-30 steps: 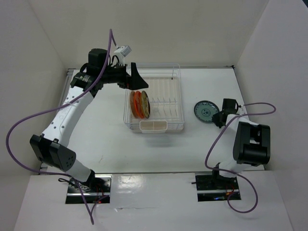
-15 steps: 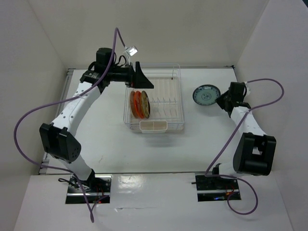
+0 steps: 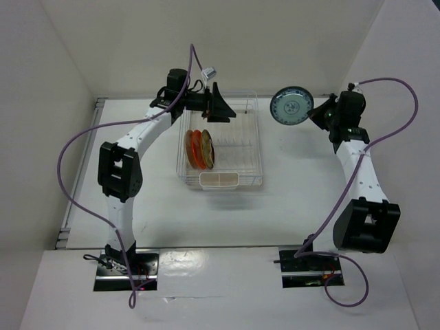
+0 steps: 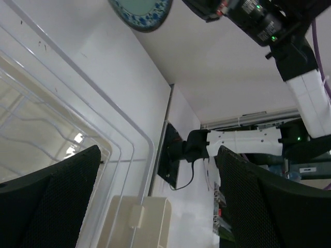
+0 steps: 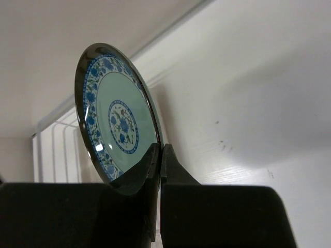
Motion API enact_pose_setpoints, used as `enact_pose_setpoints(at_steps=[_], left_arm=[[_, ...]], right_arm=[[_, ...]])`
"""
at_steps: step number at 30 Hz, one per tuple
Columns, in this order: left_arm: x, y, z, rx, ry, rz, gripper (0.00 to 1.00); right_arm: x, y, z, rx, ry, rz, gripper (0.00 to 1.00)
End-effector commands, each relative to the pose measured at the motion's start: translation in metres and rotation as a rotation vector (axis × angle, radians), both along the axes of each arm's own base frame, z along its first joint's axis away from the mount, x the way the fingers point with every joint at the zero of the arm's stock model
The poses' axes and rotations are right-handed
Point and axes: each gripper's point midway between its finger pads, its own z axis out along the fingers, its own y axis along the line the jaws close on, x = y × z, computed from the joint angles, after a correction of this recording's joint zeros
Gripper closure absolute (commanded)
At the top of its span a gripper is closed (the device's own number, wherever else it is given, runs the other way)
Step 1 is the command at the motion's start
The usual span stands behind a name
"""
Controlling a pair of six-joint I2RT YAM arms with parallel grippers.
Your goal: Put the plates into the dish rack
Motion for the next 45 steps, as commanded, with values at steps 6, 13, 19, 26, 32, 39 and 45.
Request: enact_pose_setpoints(at_steps=[6,13,19,26,32,39,45], left_arm=[[0.032,-0.04,0.021,-0.07,-0.086,0.035,0.01],[0.056,-0.045,-0.003,-0.027,-0.079,0.145,0.02],[0.057,-0.043,-0.024,0.016,-0.038,0.166,0.14],[0.056,-0.031,-0.027,0.109,-0.087,0.221,0.29],[0.051,-0.026,-0.024,0.109,-0.08,0.2,0.49],[0.059,-0.013,-0.03,0.15,-0.068,0.249,0.75],[0.057,-0.012,-0.03,0.123,-0.059,0.214,1.0]], right_arm=[[-0.006,0.072,0.071,-0.015,-0.163,0.234,1.0],[-0.007,0.134,0.057,-0.017,-0.142,0.37,1.0],[-0.004,0.162,0.055,-0.024,-0.141,0.431,1.0],[0.004,0.163,0.049,-0.052,-0.132,0.422,1.0],[0.005,0.167,0.05,-0.053,-0.135,0.446,1.0],[0.005,0.171,0.045,-0.06,-0.127,0.46,1.0],[0.004,0.177,0.041,-0.054,-0.12,0.496,1.0]])
